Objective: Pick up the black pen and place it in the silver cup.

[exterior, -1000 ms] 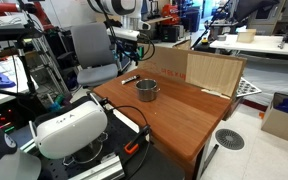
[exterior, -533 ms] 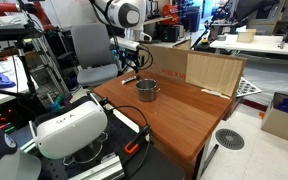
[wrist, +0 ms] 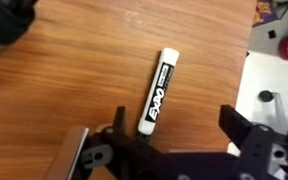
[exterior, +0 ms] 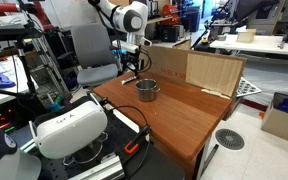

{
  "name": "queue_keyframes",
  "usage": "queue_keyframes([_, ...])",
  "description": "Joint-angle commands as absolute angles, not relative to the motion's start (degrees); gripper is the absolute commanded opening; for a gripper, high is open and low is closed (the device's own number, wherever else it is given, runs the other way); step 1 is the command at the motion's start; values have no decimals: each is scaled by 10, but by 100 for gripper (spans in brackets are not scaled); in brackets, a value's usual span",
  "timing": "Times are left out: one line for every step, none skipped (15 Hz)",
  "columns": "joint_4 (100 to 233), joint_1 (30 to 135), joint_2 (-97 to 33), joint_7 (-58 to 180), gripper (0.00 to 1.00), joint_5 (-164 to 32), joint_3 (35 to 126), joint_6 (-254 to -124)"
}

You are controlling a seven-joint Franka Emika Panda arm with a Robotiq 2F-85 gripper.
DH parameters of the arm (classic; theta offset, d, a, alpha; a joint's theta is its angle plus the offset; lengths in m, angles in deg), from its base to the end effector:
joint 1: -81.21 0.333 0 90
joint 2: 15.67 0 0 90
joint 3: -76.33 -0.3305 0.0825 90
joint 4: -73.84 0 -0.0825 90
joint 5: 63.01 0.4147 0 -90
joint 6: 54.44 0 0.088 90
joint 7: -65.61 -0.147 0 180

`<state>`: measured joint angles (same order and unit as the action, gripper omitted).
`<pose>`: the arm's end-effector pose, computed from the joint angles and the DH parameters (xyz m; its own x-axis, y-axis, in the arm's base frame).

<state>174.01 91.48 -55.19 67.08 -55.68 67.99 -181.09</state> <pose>0.6232 0.2171 0.1150 0.9413 0.2514 -0.2253 0.2134 -0.9602 -0.1801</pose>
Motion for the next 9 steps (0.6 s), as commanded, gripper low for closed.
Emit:
queue_keyframes([1682,931,-590,626,100,-582,696,-1757])
queue_keyframes([1673,932,-597,620,100,-586,698,-1748])
queue_keyframes([1666,934,-602,614,100,-591,701,-1745])
queue_keyframes([1657,936,-609,608,100,-596,703,-1738])
queue_keyframes([1649,937,-616,605,98,-601,704,-1731])
queue_keyframes([1641,939,-621,601,73,-606,706,-1727])
queue_keyframes([1634,941,-627,598,73,-614,708,-1720])
queue_keyframes([1626,943,-633,597,72,-618,709,-1715])
queue_keyframes([1619,945,-638,594,64,-624,711,-1710])
